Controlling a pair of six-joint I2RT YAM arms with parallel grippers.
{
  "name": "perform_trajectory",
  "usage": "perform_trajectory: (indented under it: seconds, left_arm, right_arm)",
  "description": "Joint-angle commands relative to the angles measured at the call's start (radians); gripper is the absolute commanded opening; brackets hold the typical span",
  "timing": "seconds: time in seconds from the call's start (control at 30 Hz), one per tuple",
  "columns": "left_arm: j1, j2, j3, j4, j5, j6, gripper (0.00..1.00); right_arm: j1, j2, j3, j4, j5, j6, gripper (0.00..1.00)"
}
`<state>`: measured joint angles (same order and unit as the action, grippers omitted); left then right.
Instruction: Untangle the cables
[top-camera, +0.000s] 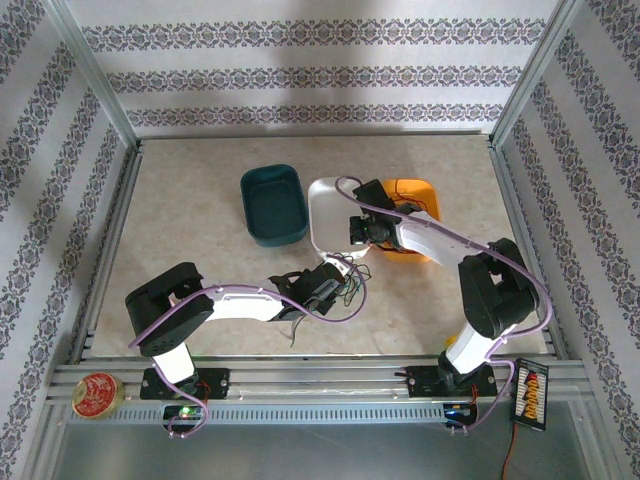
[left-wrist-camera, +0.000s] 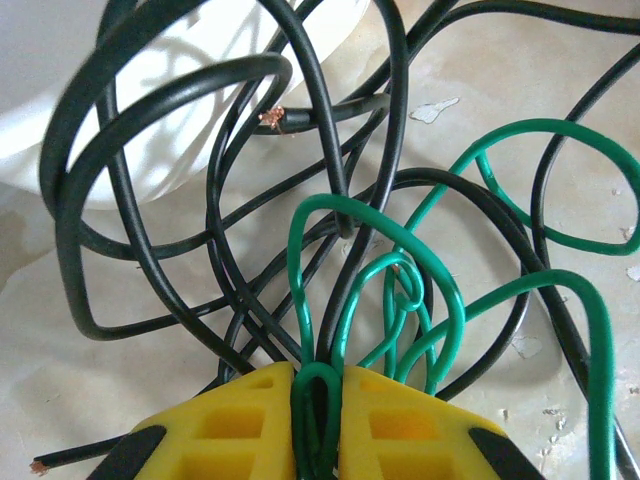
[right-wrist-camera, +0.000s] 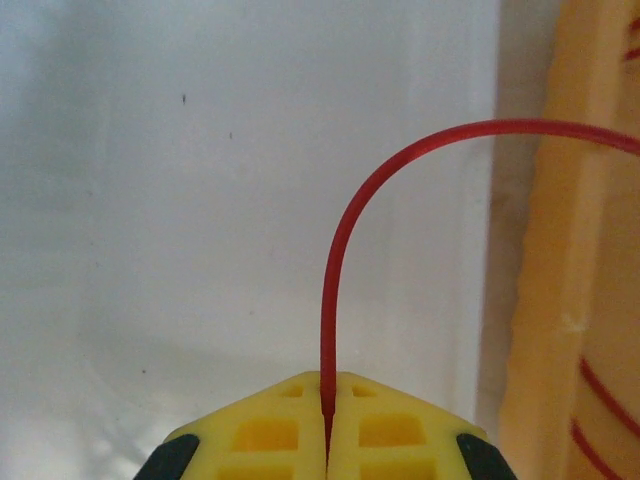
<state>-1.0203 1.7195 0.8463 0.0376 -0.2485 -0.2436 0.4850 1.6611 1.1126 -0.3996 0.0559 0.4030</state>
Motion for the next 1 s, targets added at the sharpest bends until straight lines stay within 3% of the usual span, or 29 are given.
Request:
perform_trajectory:
  seconds: [0.0,0.33,0.87,0.97]
  left_arm:
    - [-0.026,0.018,-0.032,-0.119,0.02,-0.014,0.14]
    - [-0.026,0.037,-0.014,-0.128,0.032,-0.006,0.14]
    - [-0.027,0.038,-0.008,-0.136,0.028,-0.01,0.14]
    - [-0.027,0.041,-0.005,-0.137,0.029,-0.008,0.14]
  right_arm:
    - [-0.051,-0.099,-0.005,0.009,0.038,-0.015,0.0]
    - [-0.262,-0.079,-0.048,0.05,-0.04,0.007,0.0]
    - [-0.274,0.14,0.04,0.107,-0.059,0.068,0.0]
    - [-0.274,0.118,0.037,0.116,-0.057,0.083,0.23]
